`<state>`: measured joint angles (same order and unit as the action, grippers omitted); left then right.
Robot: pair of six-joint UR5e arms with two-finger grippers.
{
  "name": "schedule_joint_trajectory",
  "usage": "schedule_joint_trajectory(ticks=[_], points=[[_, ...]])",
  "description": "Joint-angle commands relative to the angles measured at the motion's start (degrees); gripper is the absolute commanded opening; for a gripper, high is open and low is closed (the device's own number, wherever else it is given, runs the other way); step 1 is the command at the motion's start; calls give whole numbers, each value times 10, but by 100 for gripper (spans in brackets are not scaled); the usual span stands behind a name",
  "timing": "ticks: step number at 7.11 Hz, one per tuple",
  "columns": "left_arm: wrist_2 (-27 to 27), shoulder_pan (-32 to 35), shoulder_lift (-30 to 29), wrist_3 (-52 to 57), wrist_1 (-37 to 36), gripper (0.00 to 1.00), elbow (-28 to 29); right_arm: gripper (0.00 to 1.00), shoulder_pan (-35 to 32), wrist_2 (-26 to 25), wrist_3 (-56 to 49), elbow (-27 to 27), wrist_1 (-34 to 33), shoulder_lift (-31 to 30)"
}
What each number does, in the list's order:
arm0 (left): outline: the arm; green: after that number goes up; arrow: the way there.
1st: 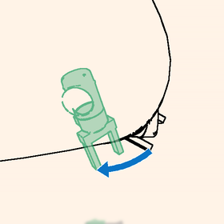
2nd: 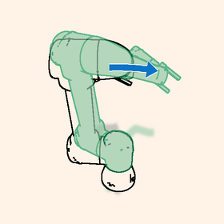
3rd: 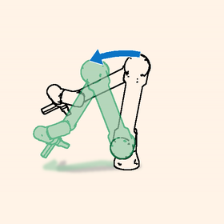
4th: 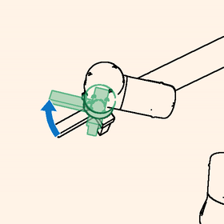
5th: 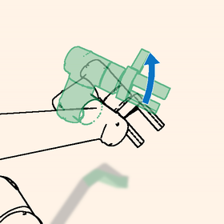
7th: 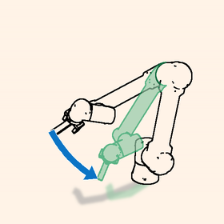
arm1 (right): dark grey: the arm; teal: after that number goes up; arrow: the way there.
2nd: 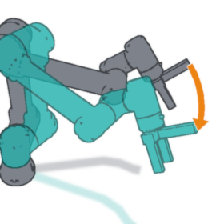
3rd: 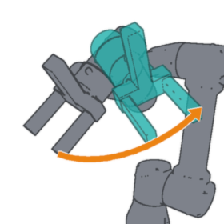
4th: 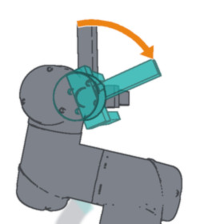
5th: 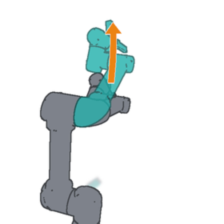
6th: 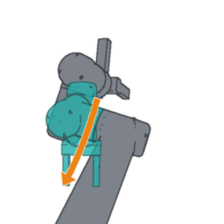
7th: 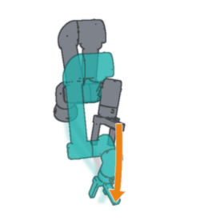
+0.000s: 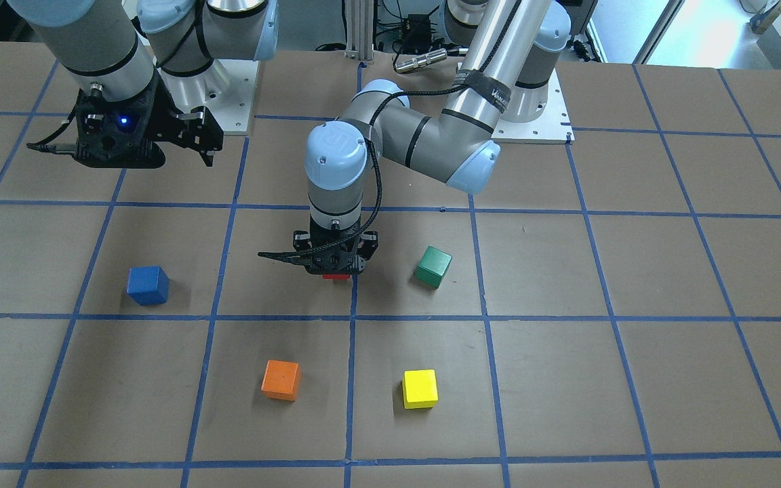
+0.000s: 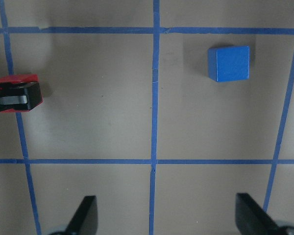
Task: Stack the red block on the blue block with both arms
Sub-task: 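Carry the red cube with the left gripper toward the table center, then set the red cube down and open the left gripper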
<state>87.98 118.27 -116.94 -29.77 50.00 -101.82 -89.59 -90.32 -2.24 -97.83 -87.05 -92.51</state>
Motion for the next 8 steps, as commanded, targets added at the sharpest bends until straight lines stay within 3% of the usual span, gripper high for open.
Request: schedule_joint_trajectory(ticks=[1,4,6,8], points=[[-7,-2,20,8,-6,100,-6,100,0,1,-3,-3,-28,1],[-34,-101,100,83,32,100,0,100,0,2,-6,-24,-50,4],[-17,-178,184,200,137,100,18,100,-8,3,-7,-25,-69,7],[7,-247,250,322,320,100,91,100,-61,10,-2,-25,-151,61]])
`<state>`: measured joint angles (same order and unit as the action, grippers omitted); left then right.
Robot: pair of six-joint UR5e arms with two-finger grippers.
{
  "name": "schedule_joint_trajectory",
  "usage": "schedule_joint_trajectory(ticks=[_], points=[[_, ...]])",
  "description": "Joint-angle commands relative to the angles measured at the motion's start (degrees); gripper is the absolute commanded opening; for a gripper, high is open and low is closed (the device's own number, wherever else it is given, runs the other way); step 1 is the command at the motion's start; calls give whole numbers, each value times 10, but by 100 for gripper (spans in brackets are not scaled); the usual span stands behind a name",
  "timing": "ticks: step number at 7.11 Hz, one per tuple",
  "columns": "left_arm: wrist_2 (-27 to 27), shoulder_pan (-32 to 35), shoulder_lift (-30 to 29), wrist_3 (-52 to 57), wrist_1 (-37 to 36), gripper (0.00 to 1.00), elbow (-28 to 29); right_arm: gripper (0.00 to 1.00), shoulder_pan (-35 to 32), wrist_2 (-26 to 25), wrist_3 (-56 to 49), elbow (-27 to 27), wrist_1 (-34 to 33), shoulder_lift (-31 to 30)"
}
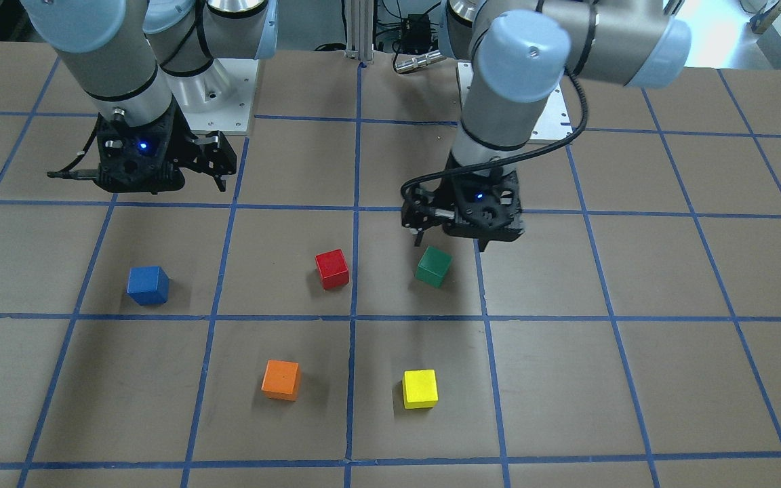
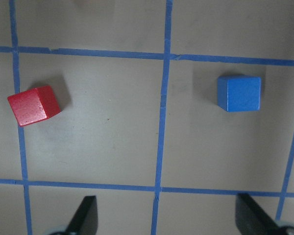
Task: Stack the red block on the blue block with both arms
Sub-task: 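Raise the left gripper away while the right gripper moves over the red cube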
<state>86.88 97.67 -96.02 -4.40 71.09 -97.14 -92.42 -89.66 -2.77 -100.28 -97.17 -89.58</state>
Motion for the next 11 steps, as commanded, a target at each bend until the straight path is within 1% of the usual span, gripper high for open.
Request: schedule_joint_trajectory(ticks=[1,2,3,4,6,8,9,11], points=[[45,-51,64,103,170,100,81,100,-68,3,7,-1,-96,62],[37,-52,79,104,187,100,82,100,-92,4,18,-1,-106,79],[17,-63,76,99,166,100,85,100,-112,5,16,-1,-151,105],[21,-68,74,99,151,100,90,100,-131,5,16,-1,-171,134],[25,-64,61,79,157,100,83,100,-163,5,18,-1,-222,192],[70,-63,64,72,165,100,90,100,-165,5,16,-9,-220,204],[66,-63,63,67,168,100,92,100,-165,5,16,-25,-222,206],[64,-63,65,65,167,100,86,100,-165,49,9,-36,-228,208]])
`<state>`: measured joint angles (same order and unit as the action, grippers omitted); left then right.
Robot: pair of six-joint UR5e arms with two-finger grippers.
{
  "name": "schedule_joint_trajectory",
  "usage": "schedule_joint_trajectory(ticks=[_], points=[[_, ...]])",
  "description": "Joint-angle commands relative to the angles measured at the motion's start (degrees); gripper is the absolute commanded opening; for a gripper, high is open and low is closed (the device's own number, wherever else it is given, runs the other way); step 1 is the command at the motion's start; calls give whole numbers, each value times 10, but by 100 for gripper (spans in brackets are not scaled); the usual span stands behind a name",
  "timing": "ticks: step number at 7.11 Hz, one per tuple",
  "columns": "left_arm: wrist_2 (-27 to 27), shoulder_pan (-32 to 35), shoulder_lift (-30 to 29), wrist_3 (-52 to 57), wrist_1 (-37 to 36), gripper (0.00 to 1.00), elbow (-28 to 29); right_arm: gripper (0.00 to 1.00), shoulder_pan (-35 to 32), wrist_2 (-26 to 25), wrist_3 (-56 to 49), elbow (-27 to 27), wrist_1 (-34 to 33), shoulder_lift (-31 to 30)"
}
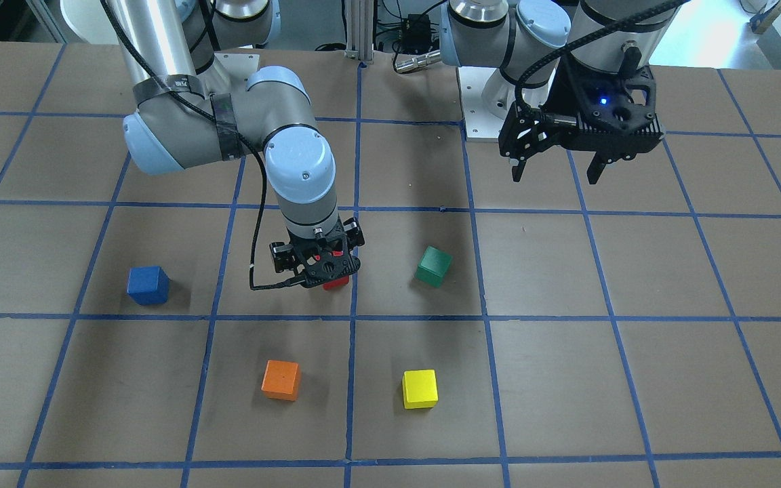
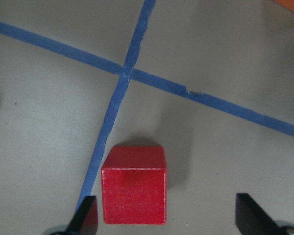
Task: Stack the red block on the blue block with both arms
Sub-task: 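Lower the right gripper, grasp the red cube and lift it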
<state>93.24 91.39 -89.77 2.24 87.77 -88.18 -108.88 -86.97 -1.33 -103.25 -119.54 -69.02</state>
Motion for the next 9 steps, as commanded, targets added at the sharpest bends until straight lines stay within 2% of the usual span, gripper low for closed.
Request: schedule_joint_trajectory(ticks=[1,5,6,7,8,9], points=[[0,0,5,-1,0,100,-6,100,0,23,-4,-5,-7,11],[-1,0,6,-2,-2,100,-8,99,0,23,-4,-6,-25,36],[-2,1,4,-2,-2,100,-8,66,0,23,-4,-7,-42,41],[-2,1,3,-2,-3,100,-7,24,0,23,-6,-5,-43,41],[-1,1,2,-2,-3,100,-8,0,0,22,-6,-4,-39,40],[-1,1,3,-2,-3,100,-7,0,0,22,-5,-2,-39,36]])
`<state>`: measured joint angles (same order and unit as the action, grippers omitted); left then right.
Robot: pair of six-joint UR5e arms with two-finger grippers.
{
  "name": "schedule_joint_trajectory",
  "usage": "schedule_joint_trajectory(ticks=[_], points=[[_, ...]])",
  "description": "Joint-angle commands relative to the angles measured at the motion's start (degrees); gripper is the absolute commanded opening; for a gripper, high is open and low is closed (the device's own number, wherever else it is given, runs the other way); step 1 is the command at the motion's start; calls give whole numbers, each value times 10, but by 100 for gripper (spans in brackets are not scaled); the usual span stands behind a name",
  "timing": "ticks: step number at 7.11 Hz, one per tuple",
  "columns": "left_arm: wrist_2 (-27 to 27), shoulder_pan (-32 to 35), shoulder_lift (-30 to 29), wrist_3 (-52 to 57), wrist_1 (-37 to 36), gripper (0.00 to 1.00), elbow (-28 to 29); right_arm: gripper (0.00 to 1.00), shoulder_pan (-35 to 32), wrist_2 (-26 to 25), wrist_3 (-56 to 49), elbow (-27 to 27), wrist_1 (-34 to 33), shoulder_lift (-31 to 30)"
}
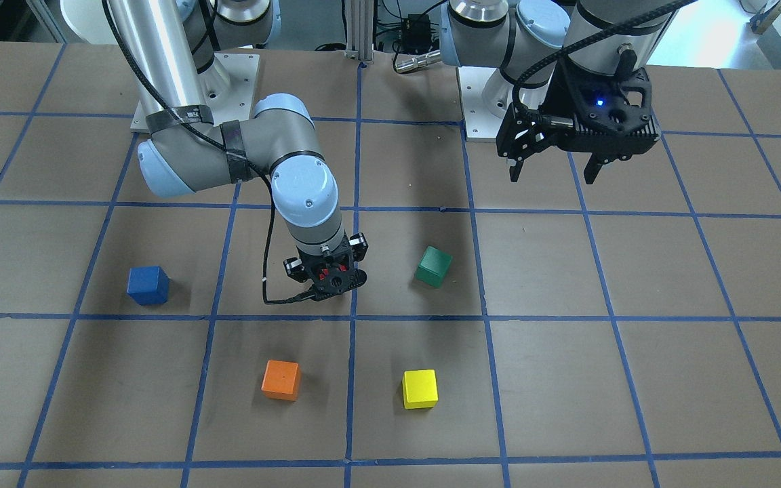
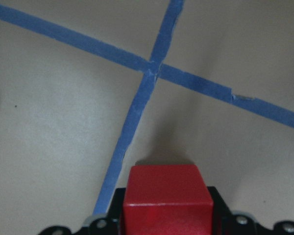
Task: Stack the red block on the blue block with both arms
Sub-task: 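Lower the right gripper, grasp the red cube and lift it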
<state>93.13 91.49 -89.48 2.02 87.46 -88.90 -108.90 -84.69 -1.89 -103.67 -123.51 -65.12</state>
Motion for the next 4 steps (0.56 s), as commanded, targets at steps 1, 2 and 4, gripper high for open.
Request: schedule_joint_trajectory(ticks=[1,2,4], points=[[0,0,0,0,0,100,0,0,1,-1,0,5,3,-5],[0,0,0,0,0,100,1,0,8,-1,0,10,6,-22],[0,0,0,0,0,100,1,0,29,-13,0,74,94,-54]])
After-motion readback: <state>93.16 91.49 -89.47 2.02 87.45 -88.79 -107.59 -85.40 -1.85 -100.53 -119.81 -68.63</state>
